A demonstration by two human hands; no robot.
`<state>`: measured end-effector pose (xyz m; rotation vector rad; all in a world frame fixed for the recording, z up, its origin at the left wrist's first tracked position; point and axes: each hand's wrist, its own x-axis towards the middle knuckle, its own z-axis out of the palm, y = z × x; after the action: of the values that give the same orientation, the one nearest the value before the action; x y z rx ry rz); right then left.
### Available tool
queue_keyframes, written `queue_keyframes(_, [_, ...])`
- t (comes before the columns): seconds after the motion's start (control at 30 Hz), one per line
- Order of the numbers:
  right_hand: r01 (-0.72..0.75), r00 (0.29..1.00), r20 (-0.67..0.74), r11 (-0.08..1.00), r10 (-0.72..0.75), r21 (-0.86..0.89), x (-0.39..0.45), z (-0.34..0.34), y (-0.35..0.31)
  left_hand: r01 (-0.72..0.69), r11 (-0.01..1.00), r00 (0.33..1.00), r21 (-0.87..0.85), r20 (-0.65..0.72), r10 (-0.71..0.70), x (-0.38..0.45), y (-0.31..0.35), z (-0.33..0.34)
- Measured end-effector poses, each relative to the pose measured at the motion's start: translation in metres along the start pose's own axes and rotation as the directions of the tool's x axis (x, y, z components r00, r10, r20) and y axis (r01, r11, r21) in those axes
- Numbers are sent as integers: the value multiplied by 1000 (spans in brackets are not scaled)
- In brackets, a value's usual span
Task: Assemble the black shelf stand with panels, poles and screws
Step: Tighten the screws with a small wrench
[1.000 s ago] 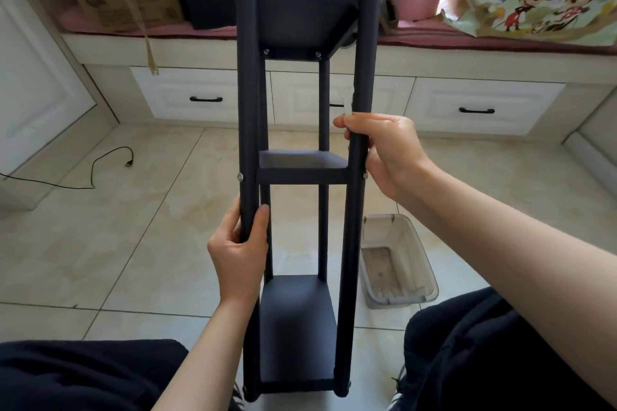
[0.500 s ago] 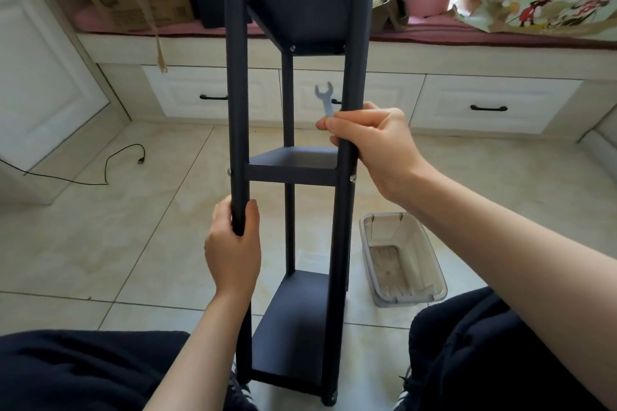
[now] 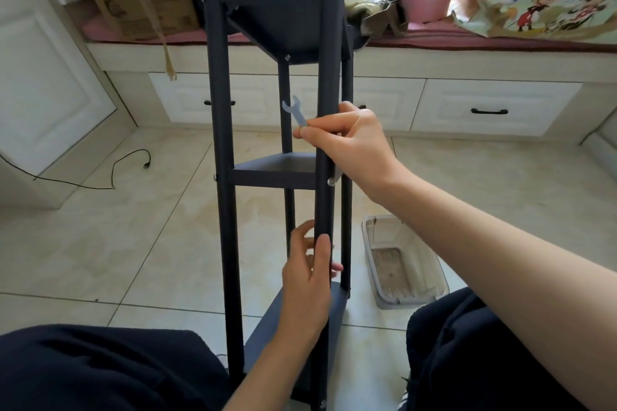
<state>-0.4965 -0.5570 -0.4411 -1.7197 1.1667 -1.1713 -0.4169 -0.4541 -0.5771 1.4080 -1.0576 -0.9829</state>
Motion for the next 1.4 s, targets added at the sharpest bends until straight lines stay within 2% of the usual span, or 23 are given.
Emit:
queue_keyframes(0.07, [16,1000,-1,1000,-16,-25,-1,0,-1,17,999,999,-42,41,-16,0,0,4])
queue_keyframes(0.17, [18,1000,1,999,-18,-41,-2,1,-3,-6,995,1000,-97,20,8,-3,-2,5])
queue_keyframes(0.33, [44,999,6,997,-44,-58,-2,9,-7,-96,995,986,-32,-137,91,-5,-11,-1])
queue_keyframes(0.43, [66,997,-21,995,-68,-70,0,13,-8,-139,990,974,-11,-185,135,-2,-15,-8])
queue_keyframes(0.9, [87,996,-6,996,-87,-1,5,13,-12,-131,990,980,-60,-161,120,-2,-10,-13])
queue_keyframes(1.17, [32,999,10,997,-33,74,5,12,-12,-183,981,964,68,-184,193,6,-17,-22])
queue_keyframes(1.4, [-32,994,110,996,22,89,2,5,-12,-204,972,951,113,-213,224,10,-23,-28])
